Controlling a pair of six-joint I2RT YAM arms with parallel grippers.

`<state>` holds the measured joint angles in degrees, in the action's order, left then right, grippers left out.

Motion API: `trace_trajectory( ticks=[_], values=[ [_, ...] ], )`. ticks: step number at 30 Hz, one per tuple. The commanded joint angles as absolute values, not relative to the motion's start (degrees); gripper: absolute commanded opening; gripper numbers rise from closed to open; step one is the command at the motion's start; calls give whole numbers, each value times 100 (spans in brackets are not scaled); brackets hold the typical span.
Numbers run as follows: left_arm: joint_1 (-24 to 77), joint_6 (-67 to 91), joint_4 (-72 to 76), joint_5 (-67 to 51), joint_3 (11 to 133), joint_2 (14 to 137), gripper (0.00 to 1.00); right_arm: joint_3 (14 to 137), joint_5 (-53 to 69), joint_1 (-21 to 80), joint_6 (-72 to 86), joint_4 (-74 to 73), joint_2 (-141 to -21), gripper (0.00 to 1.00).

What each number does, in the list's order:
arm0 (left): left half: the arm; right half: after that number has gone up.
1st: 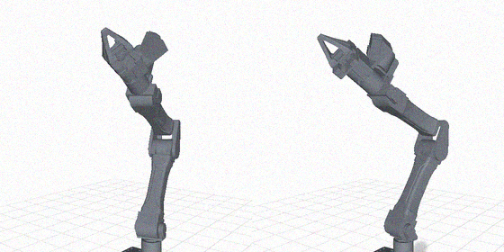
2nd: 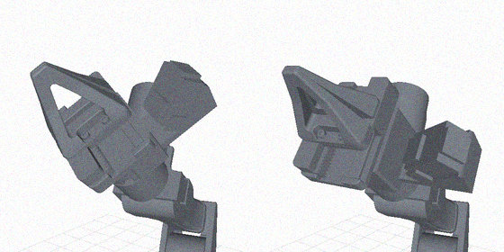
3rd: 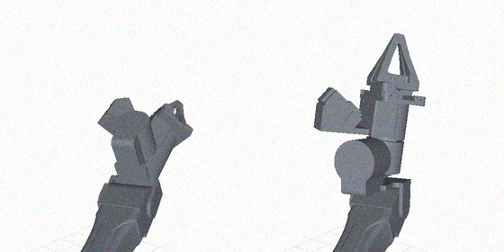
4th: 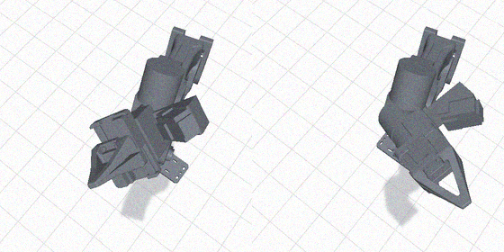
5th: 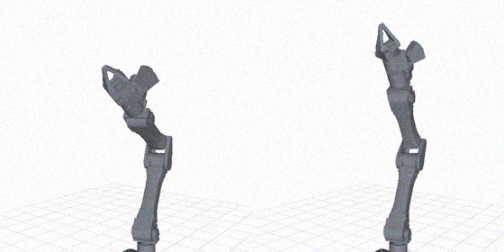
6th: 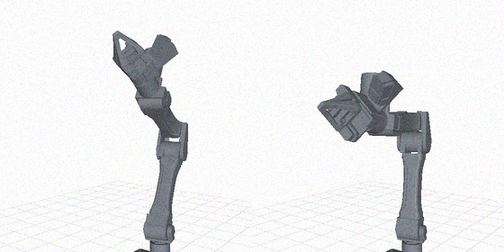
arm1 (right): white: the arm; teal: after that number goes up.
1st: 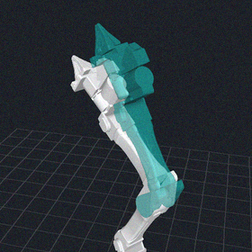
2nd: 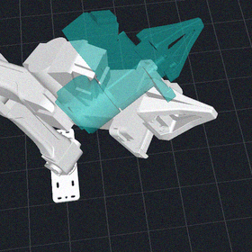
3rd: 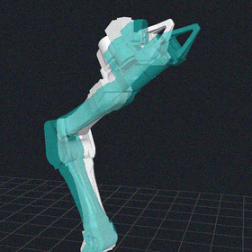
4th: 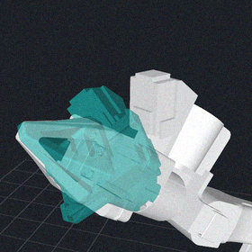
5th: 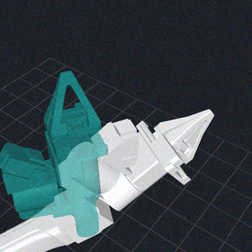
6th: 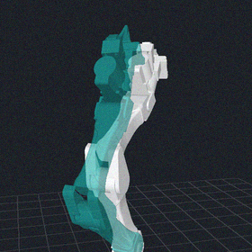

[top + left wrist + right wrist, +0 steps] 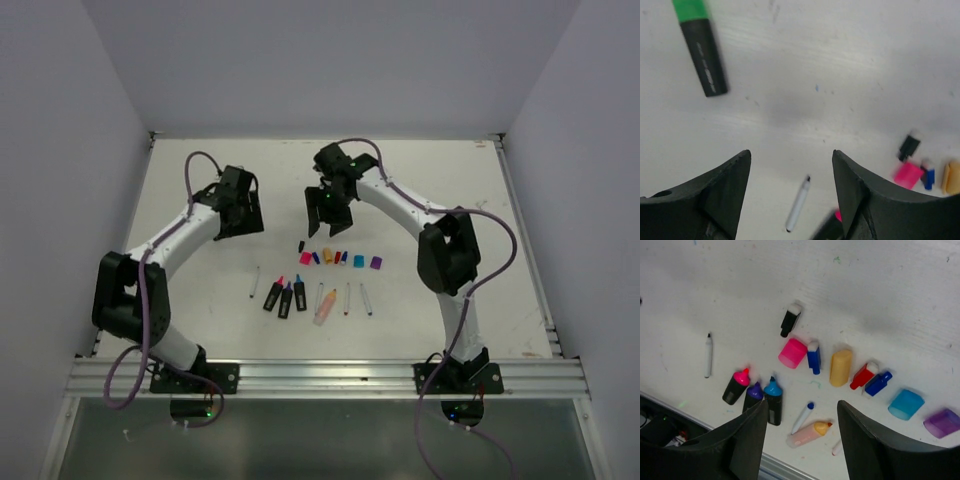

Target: Open the pen caps

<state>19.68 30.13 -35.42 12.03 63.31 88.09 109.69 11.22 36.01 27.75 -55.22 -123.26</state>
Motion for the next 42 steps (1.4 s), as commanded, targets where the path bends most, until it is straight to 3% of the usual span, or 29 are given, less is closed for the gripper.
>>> trace_trajectory(
  ticks=[1, 12, 21, 25, 26, 33, 42],
  values=[
    [1337, 2821, -3937, 1819, 6960, 9482, 70, 10881, 1064, 3621, 2584, -5827, -11505, 62],
    [475, 2690, -3762, 2057, 8103, 10949, 74, 10327, 1099, 3542, 2470, -6082, -10916, 65],
    [264, 2593, -3402, 1776, 8227, 11531, 67, 10073, 1160, 3428, 2531, -6073, -10688, 65],
    [229, 2566, -3165, 1591, 8007, 11514, 51, 9888, 1151, 3393, 2575, -5994, -10591, 64],
    [229, 2566, -3147, 1521, 7929, 11514, 41, 9835, 1151, 3393, 2601, -5985, -10565, 64],
    [229, 2453, -2910, 1126, 7411, 11154, 3, 9633, 1222, 3393, 2725, -5819, -10424, 64],
    [746, 1960, -2479, -517, 6707, 9380, 0, 9861, 1775, 3393, 2847, -5450, -10599, 64]
  ],
)
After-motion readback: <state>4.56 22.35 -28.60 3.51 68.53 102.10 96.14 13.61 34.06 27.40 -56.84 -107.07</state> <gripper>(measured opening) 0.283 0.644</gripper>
